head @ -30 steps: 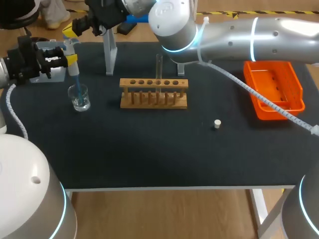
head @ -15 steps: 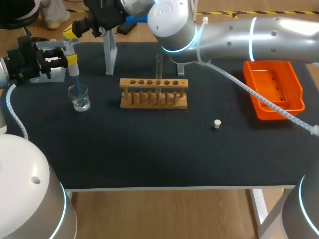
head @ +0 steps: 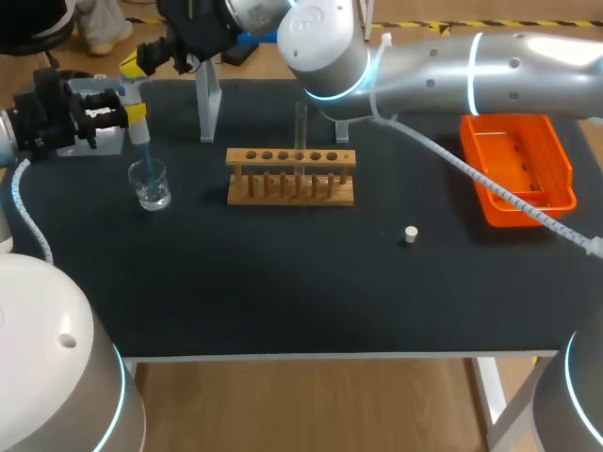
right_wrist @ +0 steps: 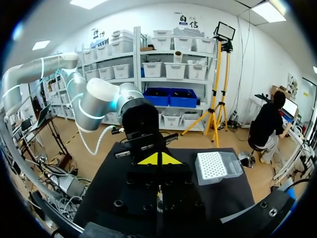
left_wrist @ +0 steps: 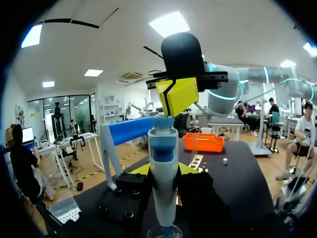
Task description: Invert the test tube, pick up the pipette, mount the tip to pipette, aspirate from beaker and dispense into the tube, eject the tip, return the pipette, and cap with the stopper.
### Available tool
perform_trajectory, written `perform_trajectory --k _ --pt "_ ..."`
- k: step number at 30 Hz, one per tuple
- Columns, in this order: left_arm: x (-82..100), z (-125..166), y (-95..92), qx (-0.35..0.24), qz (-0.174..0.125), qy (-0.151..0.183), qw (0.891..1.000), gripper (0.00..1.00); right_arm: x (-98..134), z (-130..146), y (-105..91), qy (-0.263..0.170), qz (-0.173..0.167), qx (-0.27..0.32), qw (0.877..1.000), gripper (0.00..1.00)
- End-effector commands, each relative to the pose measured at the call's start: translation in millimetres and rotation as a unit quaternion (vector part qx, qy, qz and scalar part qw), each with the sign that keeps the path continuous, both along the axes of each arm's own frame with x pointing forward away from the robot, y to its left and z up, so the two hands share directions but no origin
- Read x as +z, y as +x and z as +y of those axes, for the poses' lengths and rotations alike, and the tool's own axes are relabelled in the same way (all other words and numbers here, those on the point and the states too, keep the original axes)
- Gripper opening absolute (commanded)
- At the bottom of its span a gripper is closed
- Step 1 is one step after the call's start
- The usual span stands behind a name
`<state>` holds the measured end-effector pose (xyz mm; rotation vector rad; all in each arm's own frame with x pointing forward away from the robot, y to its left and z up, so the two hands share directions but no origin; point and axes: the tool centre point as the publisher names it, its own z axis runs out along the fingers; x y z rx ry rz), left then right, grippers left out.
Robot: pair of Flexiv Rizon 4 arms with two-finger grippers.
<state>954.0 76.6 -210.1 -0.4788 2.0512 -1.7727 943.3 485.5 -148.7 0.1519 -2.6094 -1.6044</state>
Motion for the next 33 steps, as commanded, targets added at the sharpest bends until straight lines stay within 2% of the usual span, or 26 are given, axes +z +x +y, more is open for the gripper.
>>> perform_trajectory --k 1,10,16,17,18,19,20,21,24,33 --pt "4.1 -1 -1.5 -0.001 -0.001 0.0 1.0 0.0 -6 5 6.3 -0.006 0.003 0.003 1.0 0.0" --pt "4.1 -1 -1.5 -0.001 -0.001 0.0 1.0 0.0 -9 5 7.2 -0.011 0.002 0.003 1.0 0.0" --pt "4.1 -1 -1.5 -0.001 -0.001 0.0 1.0 0.0 6 1 8.8 0.013 -0.01 -0.004 1.0 0.0" --pt "4.1 -1 -1.5 -0.001 -0.001 0.0 1.0 0.0 10 -1 8.2 0.016 -0.012 -0.004 1.0 0.06" --pt "4.1 -1 -1.5 -0.001 -0.001 0.0 1.0 0.0 13 -3 7.6 0.018 -0.013 -0.004 1.0 0.31" --pt "4.1 -1 -1.5 -0.001 -0.001 0.0 1.0 0.0 16 -7 6.6 0.02 -0.016 -0.005 1.0 0.44" --pt "4.1 -1 -1.5 -0.001 -0.001 0.0 1.0 0.0 20 -11 5.6 0.021 -0.019 -0.004 1.0 0.97" --pt "4.1 -1 -1.5 -0.001 -0.001 0.0 1.0 0.0 23 -15 4.5 0.023 -0.022 -0.002 1.0 1.0" --pt "4.1 -1 -1.5 -0.001 -0.001 0.0 1.0 0.0 34 -34 2.3 0.028 -0.031 -0.002 0.999 1.0" --pt "4.1 -1 -1.5 -0.001 -0.001 0.0 1.0 0.0 57 -119 -2.7 0.048 -0.047 -0.018 0.998 1.0"
